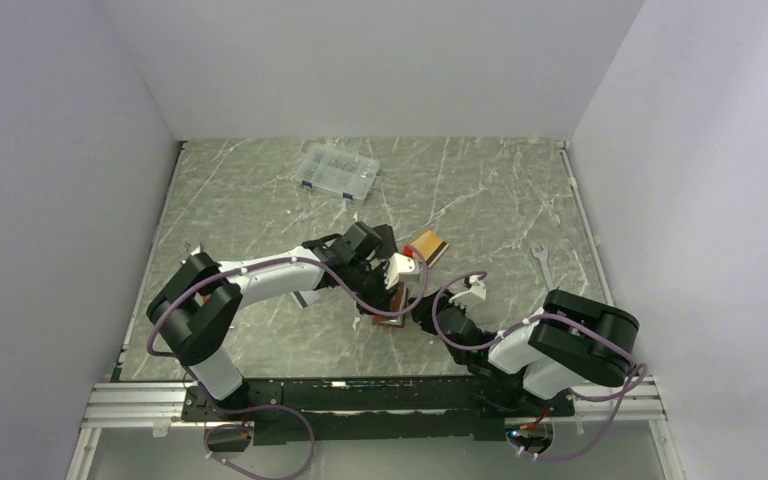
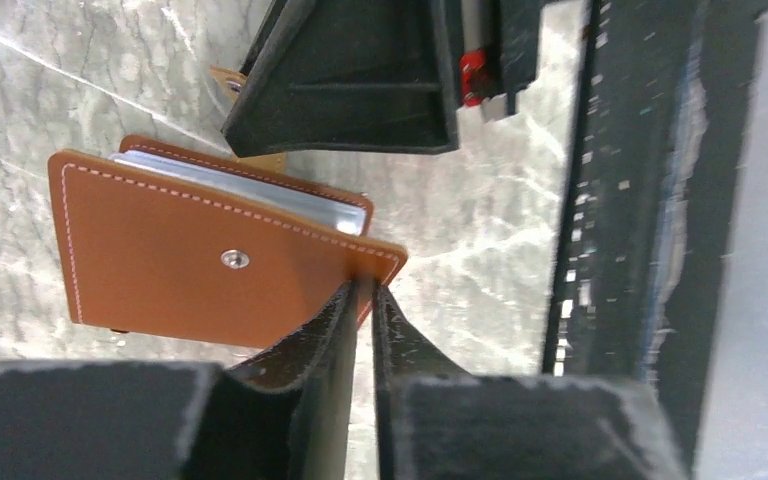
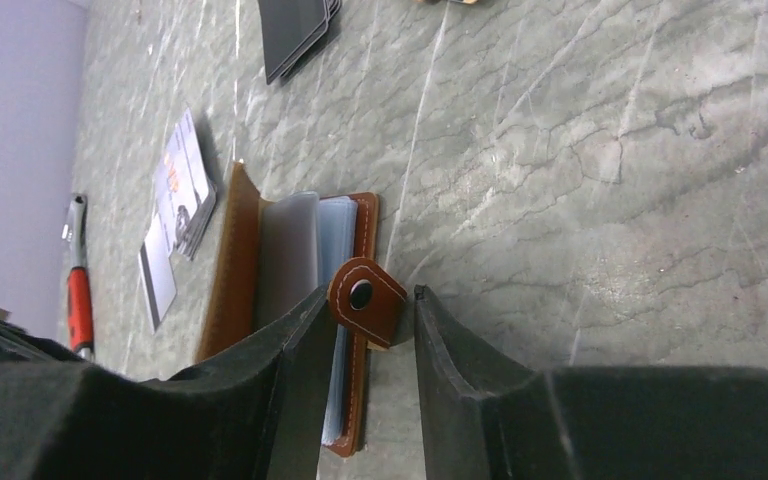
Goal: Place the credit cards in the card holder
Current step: Close the card holder at the center of the board.
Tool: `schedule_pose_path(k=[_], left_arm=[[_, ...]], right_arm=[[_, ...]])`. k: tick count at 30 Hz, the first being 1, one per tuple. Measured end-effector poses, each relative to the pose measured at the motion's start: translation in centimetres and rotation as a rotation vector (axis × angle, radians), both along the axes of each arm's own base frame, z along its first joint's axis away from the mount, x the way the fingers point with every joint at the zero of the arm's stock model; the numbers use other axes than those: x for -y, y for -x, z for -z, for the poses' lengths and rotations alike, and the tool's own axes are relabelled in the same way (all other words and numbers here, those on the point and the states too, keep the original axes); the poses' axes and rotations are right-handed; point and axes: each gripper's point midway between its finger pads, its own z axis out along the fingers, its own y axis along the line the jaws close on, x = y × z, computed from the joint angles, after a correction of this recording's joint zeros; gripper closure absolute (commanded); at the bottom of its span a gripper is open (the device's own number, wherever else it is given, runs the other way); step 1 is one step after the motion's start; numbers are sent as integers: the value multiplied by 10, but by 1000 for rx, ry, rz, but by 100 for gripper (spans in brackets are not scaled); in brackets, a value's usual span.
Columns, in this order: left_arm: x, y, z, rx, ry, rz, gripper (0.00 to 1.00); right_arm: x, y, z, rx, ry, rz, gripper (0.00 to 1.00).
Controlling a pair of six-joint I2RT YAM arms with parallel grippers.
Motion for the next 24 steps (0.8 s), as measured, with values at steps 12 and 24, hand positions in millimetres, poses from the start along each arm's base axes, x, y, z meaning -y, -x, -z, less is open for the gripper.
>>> schedule_pose_path(k=[12, 24], left_arm=[[1, -10, 38, 308, -159, 64, 100], [5, -9, 41, 444, -179, 105, 100]], right_arm=[[10, 3, 0, -75, -61, 49, 67], [23, -5, 3, -123, -22, 111, 72]])
